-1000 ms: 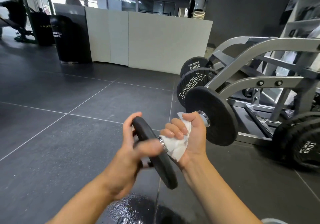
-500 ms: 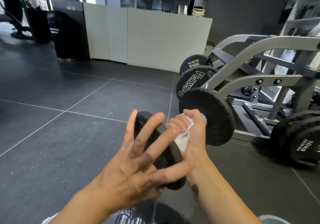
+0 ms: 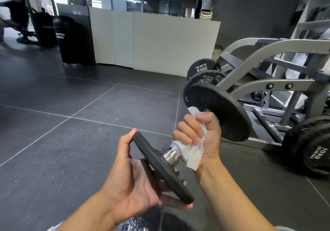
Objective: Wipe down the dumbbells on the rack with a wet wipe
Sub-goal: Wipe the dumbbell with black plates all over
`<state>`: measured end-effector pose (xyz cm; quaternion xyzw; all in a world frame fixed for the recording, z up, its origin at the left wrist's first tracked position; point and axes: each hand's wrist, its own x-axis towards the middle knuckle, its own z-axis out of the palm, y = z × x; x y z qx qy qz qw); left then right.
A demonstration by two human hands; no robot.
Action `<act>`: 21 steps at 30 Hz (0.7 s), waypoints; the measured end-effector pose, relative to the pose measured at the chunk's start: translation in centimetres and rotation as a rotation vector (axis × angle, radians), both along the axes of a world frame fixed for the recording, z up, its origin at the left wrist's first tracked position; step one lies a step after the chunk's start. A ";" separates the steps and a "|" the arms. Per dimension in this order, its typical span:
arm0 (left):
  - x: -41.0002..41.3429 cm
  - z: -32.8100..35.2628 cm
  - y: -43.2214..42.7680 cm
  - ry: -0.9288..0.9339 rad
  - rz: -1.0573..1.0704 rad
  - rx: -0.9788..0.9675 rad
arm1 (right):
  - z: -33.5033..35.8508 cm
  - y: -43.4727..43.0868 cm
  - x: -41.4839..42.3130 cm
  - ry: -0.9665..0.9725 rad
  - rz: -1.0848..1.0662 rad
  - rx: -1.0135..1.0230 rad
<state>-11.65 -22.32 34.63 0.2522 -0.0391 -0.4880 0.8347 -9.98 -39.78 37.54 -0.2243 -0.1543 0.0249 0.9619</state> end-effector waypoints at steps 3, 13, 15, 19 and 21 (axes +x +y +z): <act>-0.7 0.1 -0.4 0.007 0.071 -0.012 | 0.4 0.1 0.0 0.113 -0.132 -0.044; 0.3 -1.4 -0.5 -2.435 0.891 0.757 | -0.1 0.3 0.9 0.504 -0.394 0.075; 0.4 -1.6 -0.8 -2.472 0.918 0.742 | -0.4 0.3 0.9 0.495 -0.345 0.069; -0.2 -0.9 0.2 -1.862 0.781 0.809 | -0.3 0.3 0.6 0.355 -0.312 0.020; 0.1 -0.1 0.4 -1.362 0.634 0.703 | -0.1 0.1 0.4 0.219 -0.250 -0.014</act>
